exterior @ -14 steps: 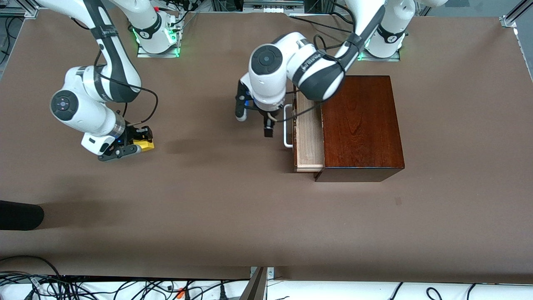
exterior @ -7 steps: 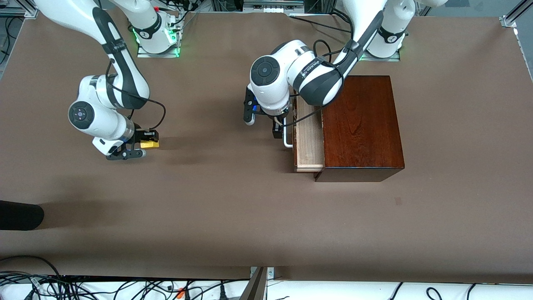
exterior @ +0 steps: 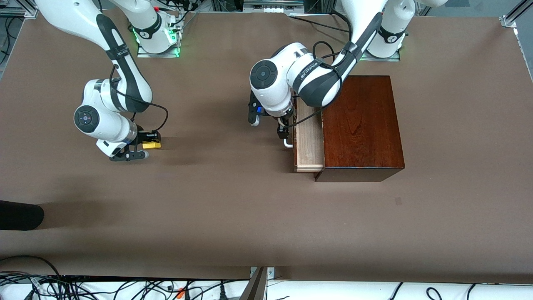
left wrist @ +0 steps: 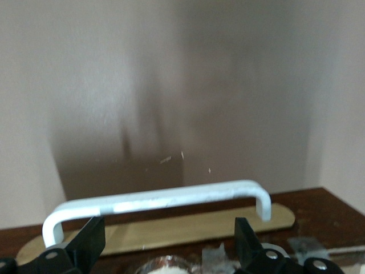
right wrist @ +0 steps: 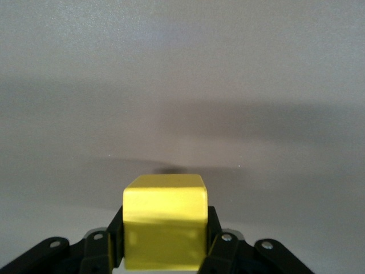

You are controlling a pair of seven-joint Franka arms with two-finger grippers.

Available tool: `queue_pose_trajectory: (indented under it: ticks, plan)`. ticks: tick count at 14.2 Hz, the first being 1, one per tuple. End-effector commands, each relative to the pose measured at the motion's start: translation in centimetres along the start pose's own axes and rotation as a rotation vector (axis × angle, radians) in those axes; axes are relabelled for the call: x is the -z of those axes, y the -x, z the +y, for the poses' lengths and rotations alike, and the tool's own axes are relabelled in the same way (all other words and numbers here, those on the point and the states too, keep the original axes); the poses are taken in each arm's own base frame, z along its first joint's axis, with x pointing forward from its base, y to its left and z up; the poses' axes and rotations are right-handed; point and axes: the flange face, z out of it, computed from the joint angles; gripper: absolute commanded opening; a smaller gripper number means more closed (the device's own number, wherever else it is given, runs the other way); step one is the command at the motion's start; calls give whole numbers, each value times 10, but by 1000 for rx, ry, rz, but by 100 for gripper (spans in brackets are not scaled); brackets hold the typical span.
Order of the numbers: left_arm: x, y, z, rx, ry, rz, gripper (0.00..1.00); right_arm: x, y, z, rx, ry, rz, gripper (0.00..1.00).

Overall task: Open drawer, take yellow block, close drawer
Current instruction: 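Lower the left gripper onto the drawer handle while the right gripper holds, then push the drawer shut with the left gripper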

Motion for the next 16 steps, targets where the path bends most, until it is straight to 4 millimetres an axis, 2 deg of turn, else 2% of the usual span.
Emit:
queue_pose_trajectory:
  ticks: [1,2,3,5,7,9,11,12,14,16]
  plan:
    - [6,17,-4,17,-8,-38,100,-1,-2,1,-16,-12,14,33]
    - [6,19,-5,17,-7,-38,100,2,-2,1,-15,-12,15,52]
    - [5,25,-10,25,-2,-39,100,7,-3,1,-13,-13,23,77]
    - [3,30,-13,28,3,-47,100,21,-5,0,-8,-16,44,90]
    - [2,42,-20,47,14,-54,100,38,-4,-1,-5,-18,56,99]
    - [-1,56,-27,68,32,-63,100,71,-5,-4,4,-19,74,100]
    - [-1,68,-34,86,39,-66,100,117,-3,-6,13,-25,107,100]
    - [-2,76,-39,99,42,-67,100,126,-3,-5,14,-26,118,100]
    - [-4,93,-49,118,43,-85,100,119,-3,-3,14,-26,107,100]
    - [-6,103,-54,134,52,-87,100,96,-6,-1,-1,-24,65,100]
